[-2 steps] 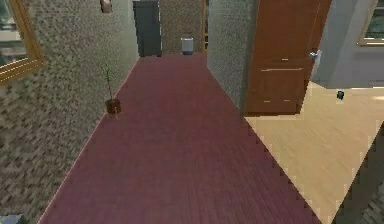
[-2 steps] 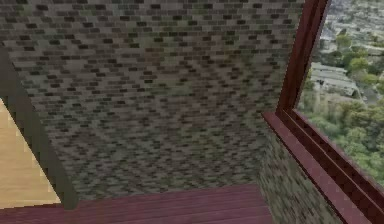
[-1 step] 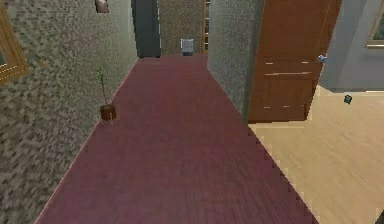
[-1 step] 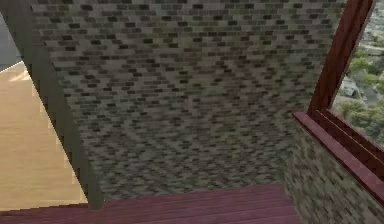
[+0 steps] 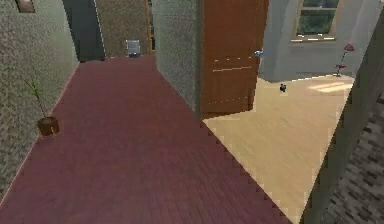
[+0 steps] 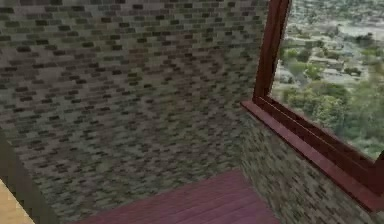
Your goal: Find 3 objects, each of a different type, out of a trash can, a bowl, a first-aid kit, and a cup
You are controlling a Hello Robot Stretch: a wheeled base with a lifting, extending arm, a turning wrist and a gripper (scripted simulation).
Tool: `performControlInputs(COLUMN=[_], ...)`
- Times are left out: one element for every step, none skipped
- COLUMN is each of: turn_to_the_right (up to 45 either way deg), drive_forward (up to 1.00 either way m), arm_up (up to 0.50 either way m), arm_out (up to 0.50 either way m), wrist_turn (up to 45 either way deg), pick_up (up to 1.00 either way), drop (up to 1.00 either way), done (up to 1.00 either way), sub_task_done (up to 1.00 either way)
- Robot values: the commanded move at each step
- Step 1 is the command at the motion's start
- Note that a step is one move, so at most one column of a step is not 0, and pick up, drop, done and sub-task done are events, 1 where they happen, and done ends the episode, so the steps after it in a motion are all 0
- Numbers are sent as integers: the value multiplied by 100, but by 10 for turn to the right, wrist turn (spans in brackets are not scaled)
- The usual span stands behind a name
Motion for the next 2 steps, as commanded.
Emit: performControlInputs(turn_to_the_right=[0,150], drive_forward=[100,0], arm_up=[0,0], arm_out=[0,0], wrist_turn=[0,0], pick_up=[0,0], drop=[0,0], done=[0,0], sub_task_done=[0,0])
